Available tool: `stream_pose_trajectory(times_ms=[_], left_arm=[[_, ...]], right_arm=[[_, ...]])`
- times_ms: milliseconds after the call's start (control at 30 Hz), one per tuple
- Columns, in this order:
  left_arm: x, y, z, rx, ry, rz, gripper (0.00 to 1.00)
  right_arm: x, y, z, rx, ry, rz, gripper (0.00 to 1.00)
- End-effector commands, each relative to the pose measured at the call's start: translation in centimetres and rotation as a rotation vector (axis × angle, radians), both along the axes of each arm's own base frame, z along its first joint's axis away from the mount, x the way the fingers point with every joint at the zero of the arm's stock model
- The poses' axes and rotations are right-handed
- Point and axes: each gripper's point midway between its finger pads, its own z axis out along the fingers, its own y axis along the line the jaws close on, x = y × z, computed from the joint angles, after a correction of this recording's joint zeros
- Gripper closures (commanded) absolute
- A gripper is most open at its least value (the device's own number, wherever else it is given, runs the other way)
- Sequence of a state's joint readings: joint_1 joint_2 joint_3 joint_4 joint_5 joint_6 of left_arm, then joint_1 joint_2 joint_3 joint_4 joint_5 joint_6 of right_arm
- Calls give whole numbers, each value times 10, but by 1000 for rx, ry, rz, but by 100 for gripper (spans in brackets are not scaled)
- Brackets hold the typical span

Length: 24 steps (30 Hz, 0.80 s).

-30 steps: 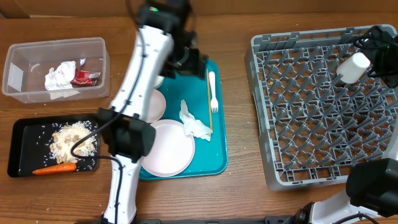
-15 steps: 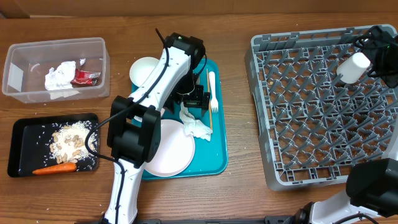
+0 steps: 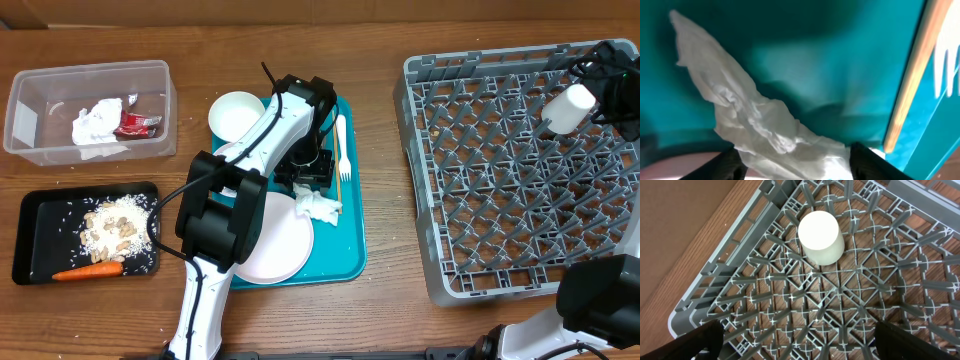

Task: Sort waste into correct bins and load items into the dishwasher rack
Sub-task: 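Grasp the remaining napkin on the teal tray with the left gripper, then drop the napkin into the clear bin and hold the left arm there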

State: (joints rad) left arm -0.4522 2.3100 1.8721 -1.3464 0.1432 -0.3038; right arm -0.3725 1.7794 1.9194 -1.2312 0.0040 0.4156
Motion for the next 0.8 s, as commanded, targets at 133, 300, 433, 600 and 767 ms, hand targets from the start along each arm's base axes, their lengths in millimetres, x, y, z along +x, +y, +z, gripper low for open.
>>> stream_pose_trajectory(times_ms=[133, 300, 433, 600, 767], left_arm=[[19, -2, 8, -20, -94, 7, 96], [50, 6, 40, -60, -166, 69, 96], [97, 30, 100, -111, -314, 156, 96], [168, 130, 182, -158, -594, 446, 97], [193, 275, 196, -83, -738, 778, 96]], right_arm=[[-3, 0, 19, -17, -46, -7, 0], [-3, 0, 19, -17, -46, -6, 0], [-3, 0, 19, -17, -46, -6, 0], [-3, 0, 19, -17, -46, -6, 0], [-3, 0, 19, -17, -46, -7, 0]])
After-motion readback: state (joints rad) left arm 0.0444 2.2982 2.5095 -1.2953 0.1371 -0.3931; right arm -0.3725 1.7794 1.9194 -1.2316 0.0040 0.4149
